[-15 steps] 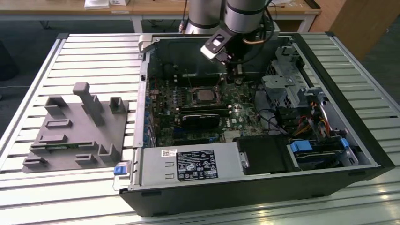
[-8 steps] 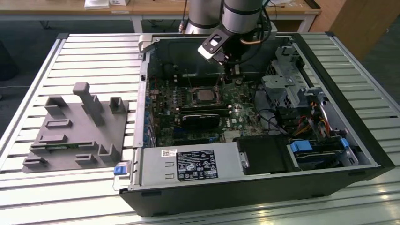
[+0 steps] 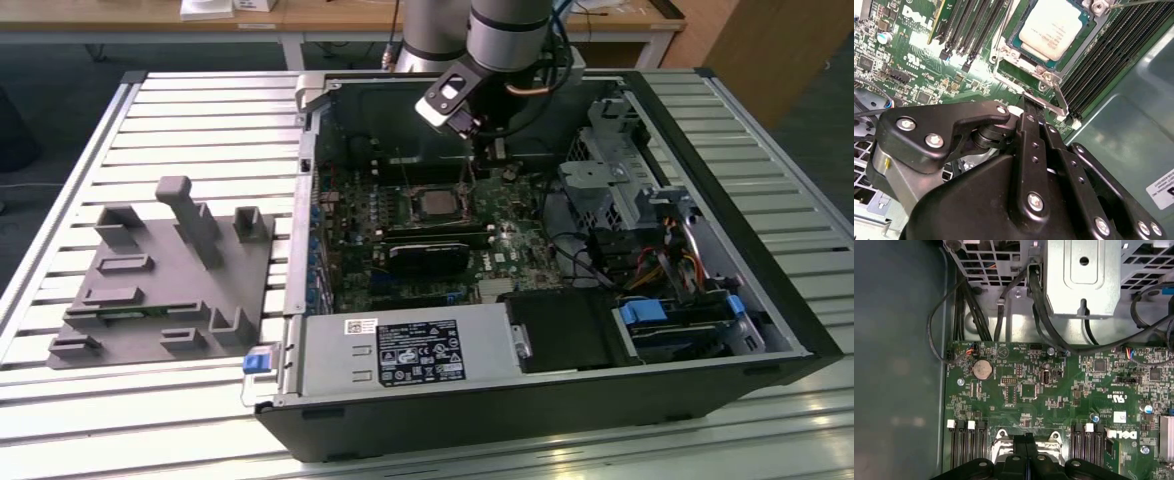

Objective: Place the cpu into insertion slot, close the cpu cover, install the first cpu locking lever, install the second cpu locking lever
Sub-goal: 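Close the cpu cover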

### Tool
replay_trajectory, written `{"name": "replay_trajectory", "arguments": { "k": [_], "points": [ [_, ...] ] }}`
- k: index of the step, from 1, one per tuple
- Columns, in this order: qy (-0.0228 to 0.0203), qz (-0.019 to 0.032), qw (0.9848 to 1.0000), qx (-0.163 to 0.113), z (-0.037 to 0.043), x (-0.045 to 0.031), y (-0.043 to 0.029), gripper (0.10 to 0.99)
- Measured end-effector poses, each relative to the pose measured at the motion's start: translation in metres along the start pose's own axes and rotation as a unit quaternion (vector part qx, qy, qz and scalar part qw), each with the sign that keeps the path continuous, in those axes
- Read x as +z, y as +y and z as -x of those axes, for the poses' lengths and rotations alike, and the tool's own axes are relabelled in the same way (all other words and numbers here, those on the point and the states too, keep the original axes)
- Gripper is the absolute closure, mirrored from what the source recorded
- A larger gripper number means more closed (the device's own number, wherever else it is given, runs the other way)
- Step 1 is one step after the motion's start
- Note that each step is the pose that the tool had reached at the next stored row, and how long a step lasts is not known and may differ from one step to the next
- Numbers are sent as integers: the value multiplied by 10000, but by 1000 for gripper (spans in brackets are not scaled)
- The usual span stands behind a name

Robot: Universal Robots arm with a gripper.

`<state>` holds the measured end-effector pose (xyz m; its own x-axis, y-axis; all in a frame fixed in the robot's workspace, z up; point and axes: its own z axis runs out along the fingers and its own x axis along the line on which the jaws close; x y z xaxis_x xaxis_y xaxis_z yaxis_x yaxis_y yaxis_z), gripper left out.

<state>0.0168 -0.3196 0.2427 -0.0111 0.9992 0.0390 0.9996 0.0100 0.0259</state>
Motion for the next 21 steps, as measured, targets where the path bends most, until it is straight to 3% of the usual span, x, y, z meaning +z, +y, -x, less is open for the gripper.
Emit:
{"name": "replay_trajectory", "arguments": {
  "k": [17,21],
  "points": [
    [0,0,10000,0,2,60,-65,980],
    [-1,0,10000,-1,2,74,-141,980]
  ]
}}
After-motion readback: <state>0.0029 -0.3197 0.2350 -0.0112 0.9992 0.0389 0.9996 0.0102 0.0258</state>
